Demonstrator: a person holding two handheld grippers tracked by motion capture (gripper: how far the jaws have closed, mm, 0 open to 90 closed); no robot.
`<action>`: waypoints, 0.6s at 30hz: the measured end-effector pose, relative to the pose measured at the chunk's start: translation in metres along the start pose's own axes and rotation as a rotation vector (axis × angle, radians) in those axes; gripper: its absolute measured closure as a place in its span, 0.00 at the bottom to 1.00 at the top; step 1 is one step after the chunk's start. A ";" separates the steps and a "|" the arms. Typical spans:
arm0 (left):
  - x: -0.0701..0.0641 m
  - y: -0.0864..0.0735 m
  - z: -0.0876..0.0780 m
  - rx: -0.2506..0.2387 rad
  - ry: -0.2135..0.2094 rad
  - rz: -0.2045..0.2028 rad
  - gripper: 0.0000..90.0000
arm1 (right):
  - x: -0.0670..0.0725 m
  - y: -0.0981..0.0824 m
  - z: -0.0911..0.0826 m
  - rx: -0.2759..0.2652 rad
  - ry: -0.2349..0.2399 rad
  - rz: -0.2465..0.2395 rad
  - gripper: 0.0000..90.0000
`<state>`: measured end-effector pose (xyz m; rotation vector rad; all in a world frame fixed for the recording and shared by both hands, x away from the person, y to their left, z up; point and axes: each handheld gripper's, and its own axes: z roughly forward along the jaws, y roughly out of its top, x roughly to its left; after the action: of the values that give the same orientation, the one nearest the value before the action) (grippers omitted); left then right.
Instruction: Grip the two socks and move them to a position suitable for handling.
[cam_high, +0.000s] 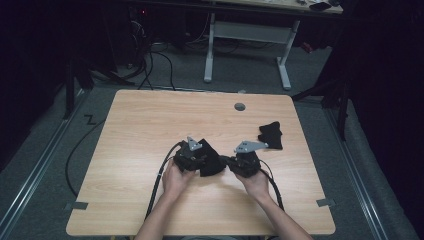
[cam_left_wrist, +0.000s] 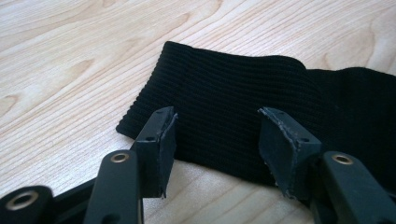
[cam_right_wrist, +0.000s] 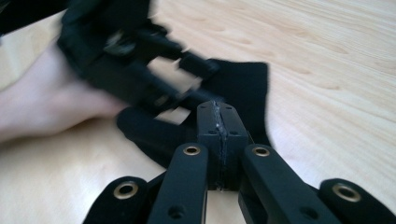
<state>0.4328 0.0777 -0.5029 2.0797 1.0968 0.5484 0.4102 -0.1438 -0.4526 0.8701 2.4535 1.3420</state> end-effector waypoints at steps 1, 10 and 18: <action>0.001 -0.001 0.000 -0.006 -0.008 0.002 0.52 | -0.009 0.007 0.012 0.022 -0.040 0.017 1.00; 0.003 -0.004 0.000 -0.028 -0.025 0.004 0.52 | -0.025 -0.008 0.059 0.178 -0.108 0.057 0.93; 0.003 -0.004 0.000 -0.030 -0.023 0.005 0.52 | -0.008 -0.012 0.007 0.013 -0.067 0.024 0.87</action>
<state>0.4323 0.0818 -0.5062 2.0584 1.0647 0.5392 0.4150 -0.1488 -0.4668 0.9350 2.4113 1.2850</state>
